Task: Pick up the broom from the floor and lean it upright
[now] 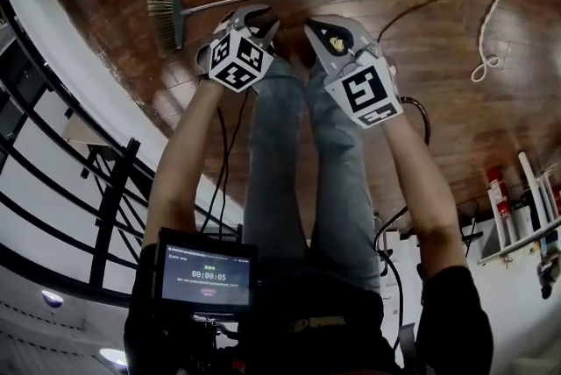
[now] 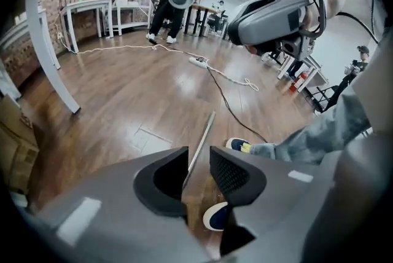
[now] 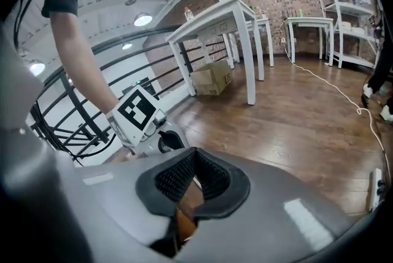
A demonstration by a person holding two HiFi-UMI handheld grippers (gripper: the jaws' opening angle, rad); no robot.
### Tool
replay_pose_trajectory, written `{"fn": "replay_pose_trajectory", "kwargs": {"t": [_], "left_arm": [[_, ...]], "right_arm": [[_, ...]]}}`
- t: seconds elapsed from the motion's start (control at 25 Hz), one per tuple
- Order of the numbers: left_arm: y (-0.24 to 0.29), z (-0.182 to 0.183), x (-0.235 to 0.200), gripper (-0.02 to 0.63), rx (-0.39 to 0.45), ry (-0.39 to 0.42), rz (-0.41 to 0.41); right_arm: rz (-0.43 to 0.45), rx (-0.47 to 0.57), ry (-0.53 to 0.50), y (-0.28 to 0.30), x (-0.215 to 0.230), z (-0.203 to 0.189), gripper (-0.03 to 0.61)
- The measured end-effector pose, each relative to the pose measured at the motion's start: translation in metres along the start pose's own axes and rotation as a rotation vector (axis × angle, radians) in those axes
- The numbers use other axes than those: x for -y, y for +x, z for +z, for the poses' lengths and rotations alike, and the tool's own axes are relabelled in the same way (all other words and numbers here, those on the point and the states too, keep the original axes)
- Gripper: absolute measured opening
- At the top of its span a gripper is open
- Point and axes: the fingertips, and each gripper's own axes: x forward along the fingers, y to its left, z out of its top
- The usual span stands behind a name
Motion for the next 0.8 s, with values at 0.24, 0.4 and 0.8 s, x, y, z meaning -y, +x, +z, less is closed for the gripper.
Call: {"fn": "replay_pose_trajectory", "kwargs": {"t": [0.24, 0.4, 0.8], "left_arm": [[0.105, -0.071, -0.021, 0.259, -0.17, 0.094, 0.021], [0.164, -0.112, -0.024, 0.265, -0.258, 0.156, 0.029], [0.222, -0.151, -0.029, 0.181, -0.378, 0.313, 0.061]], "right_arm": [[-0.03, -0.103, -0.015, 0.052, 0.039, -0.082, 0.003], [-0.004, -0.127, -0.053, 0.081, 0.045, -0.116, 0.003], [-0.017, -0.152, 0.023, 0.082, 0.048, -0.166, 0.003]]}}
